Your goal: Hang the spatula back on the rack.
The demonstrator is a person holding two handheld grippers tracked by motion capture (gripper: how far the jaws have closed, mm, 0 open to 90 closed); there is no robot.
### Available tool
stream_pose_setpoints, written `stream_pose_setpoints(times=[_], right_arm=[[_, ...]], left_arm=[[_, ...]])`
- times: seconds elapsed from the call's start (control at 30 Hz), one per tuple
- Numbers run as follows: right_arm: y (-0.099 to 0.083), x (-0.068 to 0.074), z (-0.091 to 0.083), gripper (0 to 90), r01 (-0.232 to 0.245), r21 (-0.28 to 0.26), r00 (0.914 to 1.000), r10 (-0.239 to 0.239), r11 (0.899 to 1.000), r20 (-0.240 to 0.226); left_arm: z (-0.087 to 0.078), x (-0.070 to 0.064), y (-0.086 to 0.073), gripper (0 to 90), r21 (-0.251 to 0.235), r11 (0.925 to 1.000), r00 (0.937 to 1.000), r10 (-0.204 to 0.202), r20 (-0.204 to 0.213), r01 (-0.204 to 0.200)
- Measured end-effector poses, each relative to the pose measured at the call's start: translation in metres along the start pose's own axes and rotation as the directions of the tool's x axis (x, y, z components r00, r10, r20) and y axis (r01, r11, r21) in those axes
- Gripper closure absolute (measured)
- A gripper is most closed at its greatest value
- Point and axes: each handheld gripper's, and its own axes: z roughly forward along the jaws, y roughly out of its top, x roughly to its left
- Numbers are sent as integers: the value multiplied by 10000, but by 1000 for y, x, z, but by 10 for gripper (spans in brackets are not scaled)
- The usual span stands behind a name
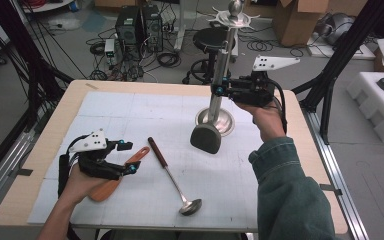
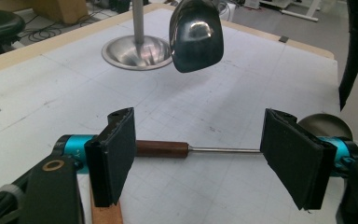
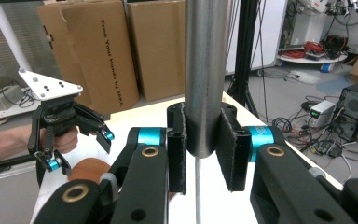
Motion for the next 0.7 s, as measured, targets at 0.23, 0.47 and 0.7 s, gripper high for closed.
stream_pose_setpoints(times=[0.23,0.47,0.7], right_arm=[[-2,-6,3,761,-138,-46,9999,139,9999,52],[-1,-8,2,761,-91,-112,9999,92,9999,88],[1,-13,2,762,-99,-182,9999,101,9998,99]], left_arm=[[-1,0,-1,246,12,10000,9999,-7,-149,7],[-1,0,-1,235,16,10000,9998,-9,-199,9],[-1,0,-1,231,22,10000,9999,6,-171,-5]])
